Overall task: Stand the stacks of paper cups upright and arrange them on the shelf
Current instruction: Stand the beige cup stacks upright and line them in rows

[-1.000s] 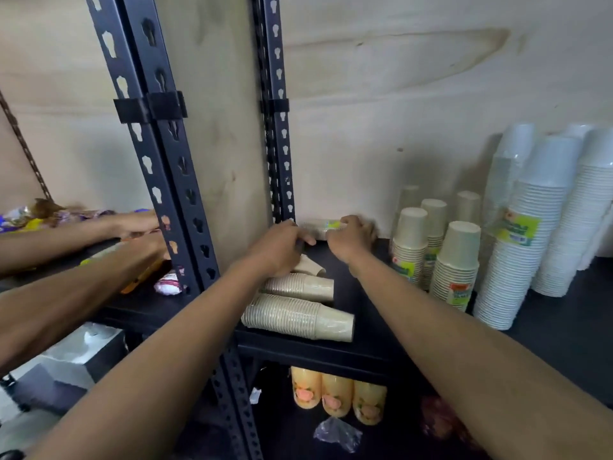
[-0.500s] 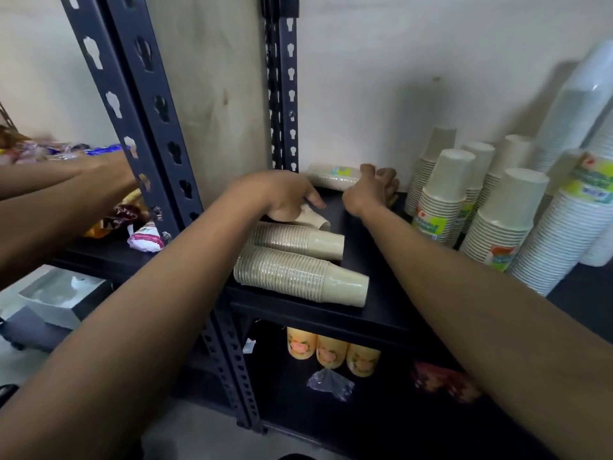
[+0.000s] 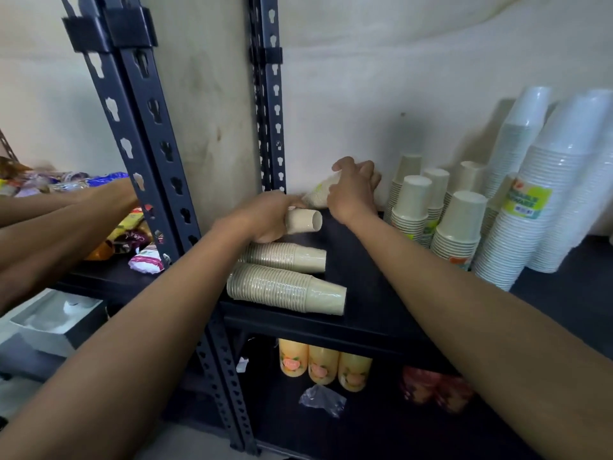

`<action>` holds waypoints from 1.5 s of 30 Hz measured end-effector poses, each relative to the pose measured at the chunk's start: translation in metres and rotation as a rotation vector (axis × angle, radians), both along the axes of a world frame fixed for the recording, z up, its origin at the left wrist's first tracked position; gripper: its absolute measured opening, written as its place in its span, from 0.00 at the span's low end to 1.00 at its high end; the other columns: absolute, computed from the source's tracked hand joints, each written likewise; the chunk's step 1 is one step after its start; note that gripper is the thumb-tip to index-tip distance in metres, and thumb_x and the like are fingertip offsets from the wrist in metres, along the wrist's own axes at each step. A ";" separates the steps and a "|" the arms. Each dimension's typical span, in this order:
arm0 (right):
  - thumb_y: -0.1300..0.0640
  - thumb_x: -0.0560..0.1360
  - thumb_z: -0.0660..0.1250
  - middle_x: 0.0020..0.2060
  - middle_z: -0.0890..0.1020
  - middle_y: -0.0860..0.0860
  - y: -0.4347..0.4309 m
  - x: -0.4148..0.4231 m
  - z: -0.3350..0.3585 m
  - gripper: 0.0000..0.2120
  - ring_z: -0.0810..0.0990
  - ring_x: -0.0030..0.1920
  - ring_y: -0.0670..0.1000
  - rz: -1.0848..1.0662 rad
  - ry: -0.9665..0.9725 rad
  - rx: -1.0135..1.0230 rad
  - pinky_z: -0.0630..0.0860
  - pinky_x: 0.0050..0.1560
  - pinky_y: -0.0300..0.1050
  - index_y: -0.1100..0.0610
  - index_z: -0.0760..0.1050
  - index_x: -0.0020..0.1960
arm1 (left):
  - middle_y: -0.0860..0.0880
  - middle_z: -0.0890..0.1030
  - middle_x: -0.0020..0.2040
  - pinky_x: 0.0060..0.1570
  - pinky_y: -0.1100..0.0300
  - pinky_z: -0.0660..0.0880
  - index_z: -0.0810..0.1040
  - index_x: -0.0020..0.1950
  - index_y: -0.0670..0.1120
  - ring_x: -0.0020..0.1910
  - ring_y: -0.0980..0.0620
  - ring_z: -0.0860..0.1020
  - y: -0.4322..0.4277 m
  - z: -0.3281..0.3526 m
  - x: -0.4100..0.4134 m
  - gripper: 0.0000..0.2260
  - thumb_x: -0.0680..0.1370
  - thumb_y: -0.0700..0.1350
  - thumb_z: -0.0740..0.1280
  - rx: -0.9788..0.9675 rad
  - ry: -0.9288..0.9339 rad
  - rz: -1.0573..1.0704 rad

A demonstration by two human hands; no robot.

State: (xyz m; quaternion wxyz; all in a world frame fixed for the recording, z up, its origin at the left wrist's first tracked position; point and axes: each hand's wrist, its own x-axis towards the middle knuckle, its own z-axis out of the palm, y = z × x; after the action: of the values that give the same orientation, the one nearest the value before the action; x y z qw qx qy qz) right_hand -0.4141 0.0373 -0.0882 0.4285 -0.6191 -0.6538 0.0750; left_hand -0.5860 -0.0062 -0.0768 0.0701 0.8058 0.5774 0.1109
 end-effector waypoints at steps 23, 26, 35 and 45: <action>0.50 0.67 0.81 0.58 0.79 0.52 -0.092 0.095 0.123 0.26 0.77 0.51 0.51 0.313 -0.291 -0.107 0.72 0.47 0.43 0.49 0.74 0.61 | 0.44 0.79 0.59 0.54 0.44 0.83 0.73 0.70 0.51 0.55 0.45 0.83 0.006 0.031 0.083 0.21 0.78 0.39 0.72 -0.156 -1.035 0.042; 0.48 0.67 0.80 0.59 0.78 0.52 -0.089 0.099 0.121 0.27 0.78 0.54 0.53 0.315 -0.329 -0.134 0.75 0.51 0.46 0.49 0.74 0.62 | 0.44 0.80 0.58 0.51 0.45 0.84 0.73 0.70 0.51 0.53 0.45 0.84 0.011 0.026 0.096 0.21 0.78 0.39 0.70 -0.190 -0.996 0.041; 0.46 0.67 0.80 0.58 0.78 0.52 -0.071 0.103 0.111 0.25 0.78 0.53 0.53 0.295 -0.442 -0.189 0.75 0.48 0.45 0.47 0.75 0.60 | 0.46 0.86 0.50 0.36 0.60 0.82 0.78 0.66 0.48 0.40 0.53 0.85 0.029 0.013 0.121 0.17 0.79 0.35 0.66 -0.290 -1.000 -0.001; 0.45 0.68 0.78 0.55 0.75 0.52 -0.070 0.101 0.094 0.27 0.76 0.54 0.53 0.293 -0.578 -0.229 0.77 0.54 0.49 0.47 0.73 0.64 | 0.46 0.85 0.49 0.35 0.62 0.80 0.80 0.65 0.47 0.38 0.56 0.85 0.037 0.009 0.120 0.21 0.77 0.28 0.64 -0.358 -1.030 -0.024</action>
State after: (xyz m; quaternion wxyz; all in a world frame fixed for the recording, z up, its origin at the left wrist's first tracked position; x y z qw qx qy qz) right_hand -0.3135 -0.0323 0.0054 0.1378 -0.5583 -0.8175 0.0301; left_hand -0.4656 0.0309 -0.0679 0.4810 0.6293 0.4691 0.3905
